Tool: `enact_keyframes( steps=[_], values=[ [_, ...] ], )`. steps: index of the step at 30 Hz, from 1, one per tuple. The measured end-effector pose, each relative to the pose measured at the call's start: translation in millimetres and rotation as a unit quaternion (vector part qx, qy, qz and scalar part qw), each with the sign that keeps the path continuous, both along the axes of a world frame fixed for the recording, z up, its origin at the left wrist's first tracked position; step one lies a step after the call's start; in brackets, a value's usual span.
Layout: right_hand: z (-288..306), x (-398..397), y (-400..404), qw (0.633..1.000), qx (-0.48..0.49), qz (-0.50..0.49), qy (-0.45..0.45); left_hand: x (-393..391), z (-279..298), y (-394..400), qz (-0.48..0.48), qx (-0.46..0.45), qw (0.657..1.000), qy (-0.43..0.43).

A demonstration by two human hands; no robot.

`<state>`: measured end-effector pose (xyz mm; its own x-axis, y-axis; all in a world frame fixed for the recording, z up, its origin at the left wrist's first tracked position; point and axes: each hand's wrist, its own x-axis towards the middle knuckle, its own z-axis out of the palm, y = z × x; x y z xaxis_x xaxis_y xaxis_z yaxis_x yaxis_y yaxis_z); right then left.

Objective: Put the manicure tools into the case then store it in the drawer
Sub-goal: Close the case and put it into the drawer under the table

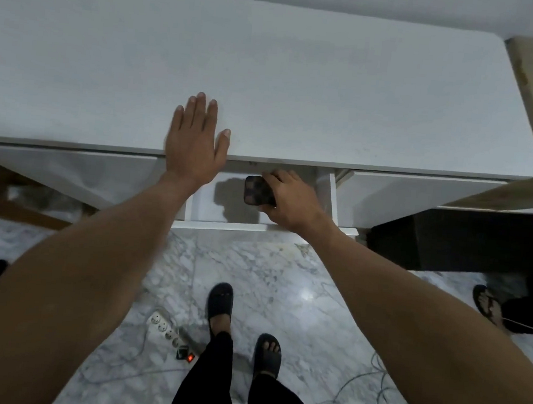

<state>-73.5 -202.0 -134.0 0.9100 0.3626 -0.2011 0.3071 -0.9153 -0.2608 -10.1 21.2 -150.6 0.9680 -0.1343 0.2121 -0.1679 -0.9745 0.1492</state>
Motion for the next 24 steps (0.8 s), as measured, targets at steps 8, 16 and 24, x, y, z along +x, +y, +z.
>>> enact_keyframes(
  steps=[8, 16, 24],
  values=[
    [-50.7, 33.4, 14.3, 0.996, -0.020, -0.008, 0.082, 4.7, -11.5, -0.6, 0.022, 0.007, 0.996, -0.083],
    [-92.7, 40.0, 26.1, 0.990, -0.029, -0.023, 0.136, 5.1, -15.0, -1.9, 0.032, 0.006, 0.995, -0.097],
    [-99.4, 43.5, 27.5, 0.987, -0.040, -0.029, 0.155, 4.3, -13.0, -2.6, 0.031, 0.002, 0.996, -0.081]
  ],
)
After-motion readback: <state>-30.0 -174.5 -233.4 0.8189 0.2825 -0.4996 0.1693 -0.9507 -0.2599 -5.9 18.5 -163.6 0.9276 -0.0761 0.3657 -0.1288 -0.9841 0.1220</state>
